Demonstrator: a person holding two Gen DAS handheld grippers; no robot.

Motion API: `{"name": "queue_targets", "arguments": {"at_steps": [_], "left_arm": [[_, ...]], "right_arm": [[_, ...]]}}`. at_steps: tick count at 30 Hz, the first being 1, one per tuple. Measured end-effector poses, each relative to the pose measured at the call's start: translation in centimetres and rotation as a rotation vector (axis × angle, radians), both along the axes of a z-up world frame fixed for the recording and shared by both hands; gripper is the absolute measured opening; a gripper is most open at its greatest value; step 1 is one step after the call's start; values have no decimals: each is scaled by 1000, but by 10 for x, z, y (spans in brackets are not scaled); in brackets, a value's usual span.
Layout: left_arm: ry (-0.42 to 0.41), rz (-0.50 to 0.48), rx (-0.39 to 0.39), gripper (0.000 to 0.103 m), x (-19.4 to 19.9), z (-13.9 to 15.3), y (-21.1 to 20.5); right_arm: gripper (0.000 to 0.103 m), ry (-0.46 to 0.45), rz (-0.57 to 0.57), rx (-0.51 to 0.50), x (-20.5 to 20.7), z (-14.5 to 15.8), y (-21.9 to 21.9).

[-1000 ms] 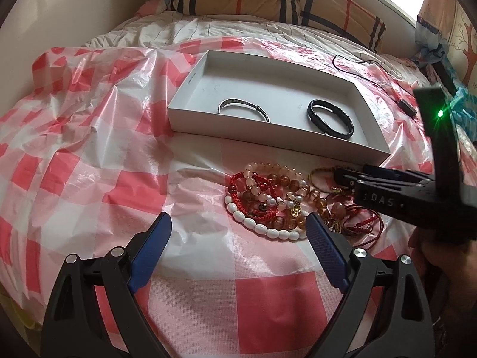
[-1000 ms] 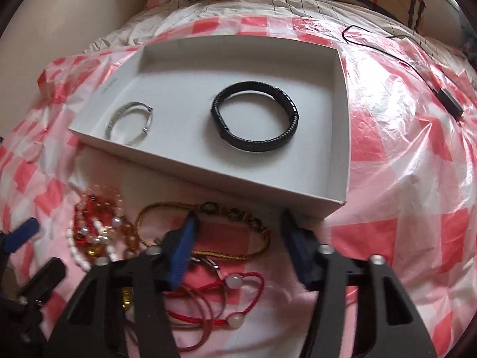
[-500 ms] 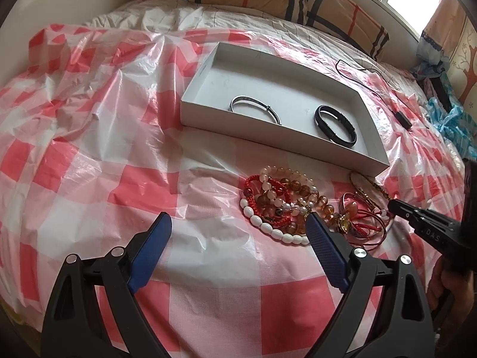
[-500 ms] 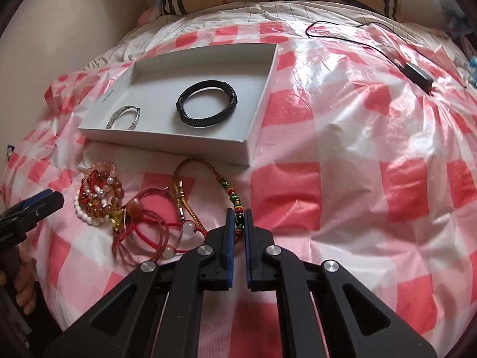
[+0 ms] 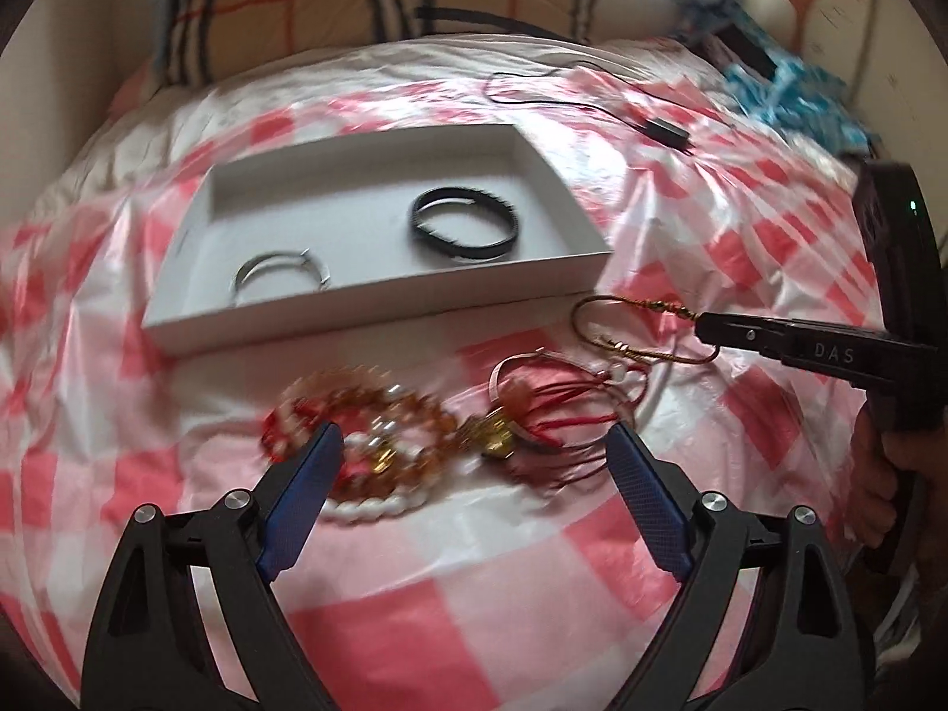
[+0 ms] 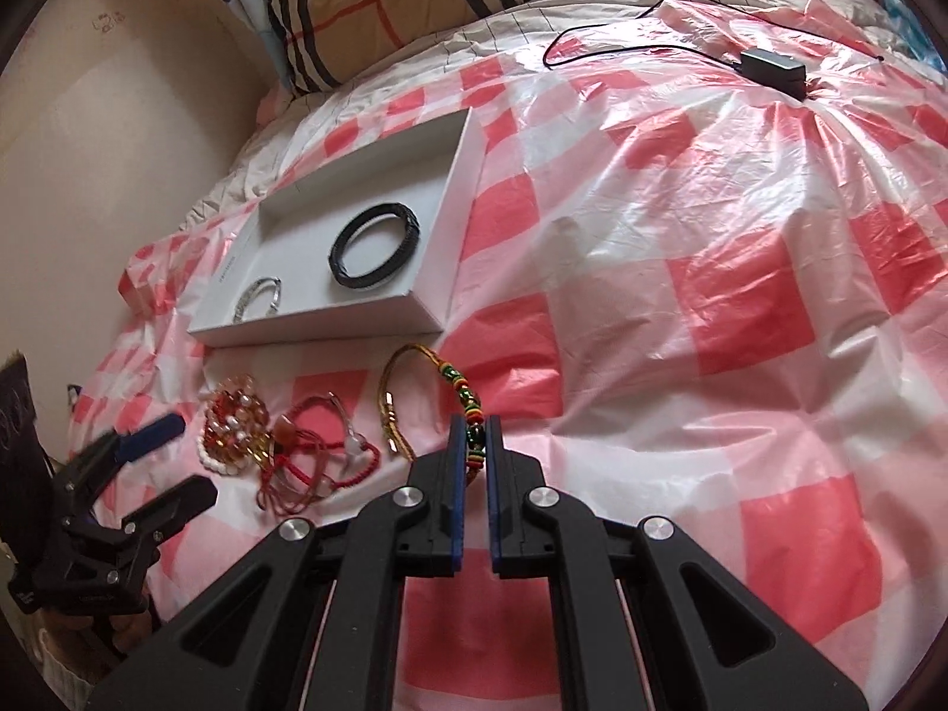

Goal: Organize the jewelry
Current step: 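Close right tool on the gold chain bracelet and lift it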

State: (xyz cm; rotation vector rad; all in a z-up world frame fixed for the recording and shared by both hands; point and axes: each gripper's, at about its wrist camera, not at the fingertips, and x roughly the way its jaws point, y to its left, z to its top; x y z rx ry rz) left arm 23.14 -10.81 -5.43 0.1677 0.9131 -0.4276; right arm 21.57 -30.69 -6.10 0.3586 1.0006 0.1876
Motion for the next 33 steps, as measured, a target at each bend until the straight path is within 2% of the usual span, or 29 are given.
{"name": "queue_targets", "arguments": {"at_steps": [4, 7, 8, 9, 11, 12, 13, 14, 15, 16, 17, 19, 20, 21, 26, 28, 29, 31, 32, 33], "left_arm": [[-4, -76, 36, 86, 0, -5, -19], [9, -91, 55, 86, 3, -12, -23], [15, -90, 54, 86, 6, -15, -23], [21, -90, 51, 86, 8, -18, -22], [34, -91, 46, 86, 14, -22, -21], [48, -95, 43, 84, 17, -25, -21], [61, -99, 40, 78, 19, -28, -22], [82, -109, 42, 65, 20, -31, -22], [85, -115, 48, 56, 18, -31, -22], [88, -122, 48, 50, 16, -30, -21], [108, -132, 33, 37, 14, -29, -18], [161, -137, -28, 28, 12, -25, -6], [178, -139, -55, 16, 10, -23, 0], [198, -146, -83, 11, 8, -21, 5], [205, -170, -104, 10, -10, -15, 18], [170, -159, -97, 11, -14, -10, 18], [159, -152, -96, 13, -13, -9, 17], [140, -143, -93, 25, -11, -6, 12], [128, -139, -86, 36, -10, -5, 8], [109, -131, -65, 44, -7, -5, 4]], "right_arm": [[7, 22, 4, -13, -4, -10, -5], [8, 28, 7, -8, -6, -16, -7], [13, 25, 6, -5, -6, -16, -7], [28, 21, 9, -2, -5, -16, -7], [50, 2, 13, -20, -4, -14, -4], [52, -9, 13, -57, -2, -13, 0], [52, -13, 18, -83, 0, -13, 4], [52, -13, 26, -102, 1, -14, 7], [49, -12, 33, -117, 1, -15, 10], [44, -14, 40, -121, 1, -15, 12], [36, -10, 47, -116, -1, -15, 13], [25, -13, 50, -108, -6, -15, 12], [16, -12, 52, -97, -9, -16, 11], [13, -14, 52, -88, -12, -15, 9], [12, -17, 52, -78, -24, -12, 7], [13, -15, 50, -73, -24, -11, 6], [16, -13, 44, -66, -23, -11, 5], [32, -24, 31, -73, -22, -10, 4], [40, -31, 23, -82, -21, -9, 5], [42, -37, 17, -88, -20, -9, 5]]}}
